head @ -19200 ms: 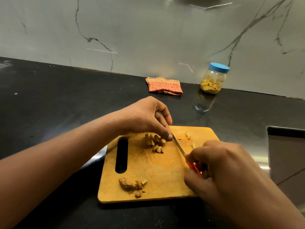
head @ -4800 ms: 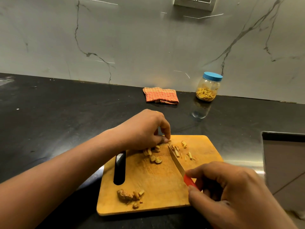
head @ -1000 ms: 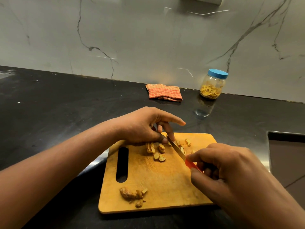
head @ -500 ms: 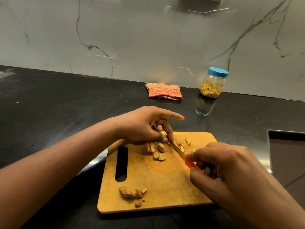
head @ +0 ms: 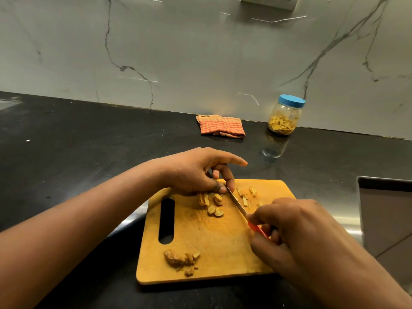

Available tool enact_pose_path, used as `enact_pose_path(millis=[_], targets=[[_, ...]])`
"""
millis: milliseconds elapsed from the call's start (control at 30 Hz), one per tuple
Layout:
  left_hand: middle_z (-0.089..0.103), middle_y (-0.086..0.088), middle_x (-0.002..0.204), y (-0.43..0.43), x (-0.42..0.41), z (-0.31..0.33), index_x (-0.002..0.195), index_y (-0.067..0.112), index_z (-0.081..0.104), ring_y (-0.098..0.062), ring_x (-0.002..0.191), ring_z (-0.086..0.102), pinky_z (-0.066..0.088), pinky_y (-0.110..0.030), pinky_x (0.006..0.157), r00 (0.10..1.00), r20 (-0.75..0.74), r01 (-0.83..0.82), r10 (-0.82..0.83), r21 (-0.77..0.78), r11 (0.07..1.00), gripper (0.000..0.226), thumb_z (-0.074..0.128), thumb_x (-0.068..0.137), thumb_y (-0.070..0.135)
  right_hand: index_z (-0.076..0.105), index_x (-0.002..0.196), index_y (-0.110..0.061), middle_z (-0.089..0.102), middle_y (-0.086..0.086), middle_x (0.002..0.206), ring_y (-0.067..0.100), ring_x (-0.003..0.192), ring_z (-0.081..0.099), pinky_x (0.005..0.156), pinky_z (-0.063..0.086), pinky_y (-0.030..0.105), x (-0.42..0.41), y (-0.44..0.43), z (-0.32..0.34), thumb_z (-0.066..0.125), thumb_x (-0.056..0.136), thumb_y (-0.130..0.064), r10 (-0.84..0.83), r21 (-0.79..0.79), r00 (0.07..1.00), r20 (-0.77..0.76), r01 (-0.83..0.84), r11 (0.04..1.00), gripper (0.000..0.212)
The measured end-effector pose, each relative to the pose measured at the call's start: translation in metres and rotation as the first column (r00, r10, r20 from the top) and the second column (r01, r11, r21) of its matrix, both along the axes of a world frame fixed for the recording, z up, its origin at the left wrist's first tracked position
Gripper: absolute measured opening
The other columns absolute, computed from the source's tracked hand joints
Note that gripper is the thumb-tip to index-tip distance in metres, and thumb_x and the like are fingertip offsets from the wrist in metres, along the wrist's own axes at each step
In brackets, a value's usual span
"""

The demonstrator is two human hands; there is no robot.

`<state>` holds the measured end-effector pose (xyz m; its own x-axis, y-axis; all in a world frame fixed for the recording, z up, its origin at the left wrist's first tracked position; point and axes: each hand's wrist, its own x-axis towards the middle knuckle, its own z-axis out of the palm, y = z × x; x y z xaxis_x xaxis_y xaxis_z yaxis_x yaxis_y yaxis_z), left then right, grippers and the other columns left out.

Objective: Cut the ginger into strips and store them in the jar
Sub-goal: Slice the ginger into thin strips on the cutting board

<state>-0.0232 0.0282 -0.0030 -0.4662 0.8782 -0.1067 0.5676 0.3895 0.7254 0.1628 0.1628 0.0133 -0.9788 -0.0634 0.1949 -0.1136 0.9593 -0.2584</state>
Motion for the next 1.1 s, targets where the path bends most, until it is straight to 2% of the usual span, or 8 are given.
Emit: enact_pose_path(millis=[100,167,300,400,567,700,833,1100], targets=[[0.074,0.014,0.102,-0.003,-0.001,-0.002,0.145,0.036,0.041,-0.016,0.102,0.067,0.053,-0.031,0.096,1.000,0.030,-0.006,0.004,0.038,0.999,0.069,0.067,0.090,0.004,0.067,0.108,-0.038,0.056,-0.014,0.079,0.004,0.073,0.053,0.066,0.043,0.013,0.010,0.004,0.005,0.056,0.083,-0.047,0.007,-0.052,1.000,0.004,-0.006,0.999,0.029],[0.075,0.010,0.102,-0.004,-0.002,-0.003,0.146,0.035,0.041,-0.011,0.097,0.069,0.055,-0.027,0.090,0.998,0.053,-0.022,0.018,0.071,0.997,0.071,0.070,0.088,0.005,0.070,0.101,-0.041,0.057,-0.015,0.071,0.005,0.071,0.056,0.059,0.043,0.010,0.013,0.006,0.006,0.052,0.073,-0.054,0.032,-0.077,0.999,0.023,-0.031,0.997,0.036],[0.075,0.006,0.103,-0.012,-0.007,-0.002,0.147,0.032,0.041,-0.021,0.099,0.069,0.056,-0.022,0.086,0.992,0.106,-0.083,0.067,0.154,0.985,0.078,0.075,0.083,0.003,0.075,0.083,-0.036,0.056,-0.019,0.059,-0.004,0.059,0.057,0.046,0.043,0.008,0.018,0.013,0.007,0.051,0.067,-0.053,-0.001,-0.017,1.000,0.013,0.001,1.000,0.033],[0.075,0.000,0.103,-0.018,-0.010,0.000,0.148,0.031,0.039,-0.017,0.098,0.071,0.057,-0.023,0.087,0.984,0.154,-0.116,0.088,0.186,0.976,0.082,0.076,0.082,0.001,0.076,0.084,-0.033,0.057,-0.018,0.059,-0.003,0.059,0.058,0.047,0.045,0.010,0.016,0.009,0.009,0.053,0.069,-0.051,-0.001,-0.038,0.999,-0.034,-0.001,0.999,0.032],[0.077,0.003,0.097,-0.015,-0.009,-0.001,0.148,0.031,0.037,-0.008,0.096,0.072,0.054,-0.025,0.095,0.990,0.089,-0.118,0.107,0.126,0.985,0.080,0.076,0.083,0.006,0.074,0.090,-0.034,0.059,-0.015,0.066,-0.001,0.078,0.058,0.062,0.047,0.015,0.006,0.003,0.005,0.061,0.071,-0.046,-0.011,-0.097,0.998,-0.067,0.005,0.995,0.026],[0.077,0.006,0.094,-0.013,-0.007,-0.003,0.148,0.030,0.038,-0.004,0.094,0.072,0.048,-0.026,0.100,0.989,0.068,-0.140,0.133,0.112,0.984,0.078,0.077,0.083,0.011,0.072,0.100,-0.033,0.057,-0.014,0.072,-0.009,0.089,0.052,0.063,0.045,0.011,0.003,0.002,0.004,0.060,0.075,-0.044,-0.029,-0.137,0.997,-0.071,0.019,0.990,0.030],[0.077,0.005,0.093,-0.012,-0.006,-0.003,0.148,0.028,0.039,-0.004,0.092,0.072,0.045,-0.025,0.102,0.988,0.063,-0.149,0.143,0.117,0.982,0.079,0.078,0.082,0.012,0.072,0.100,-0.032,0.058,-0.015,0.071,-0.009,0.088,0.052,0.062,0.046,0.010,0.002,0.000,0.003,0.063,0.076,-0.040,-0.050,-0.158,0.999,-0.023,0.045,0.986,0.027],[0.078,0.004,0.090,-0.010,-0.005,-0.005,0.148,0.026,0.039,-0.004,0.088,0.073,0.050,-0.018,0.089,0.983,0.063,-0.183,0.175,0.146,0.972,0.080,0.079,0.080,0.011,0.072,0.099,-0.032,0.057,-0.016,0.068,-0.008,0.086,0.054,0.062,0.045,0.010,0.006,-0.006,0.006,0.062,0.074,-0.040,-0.058,-0.159,0.998,-0.029,0.053,0.986,0.028]])
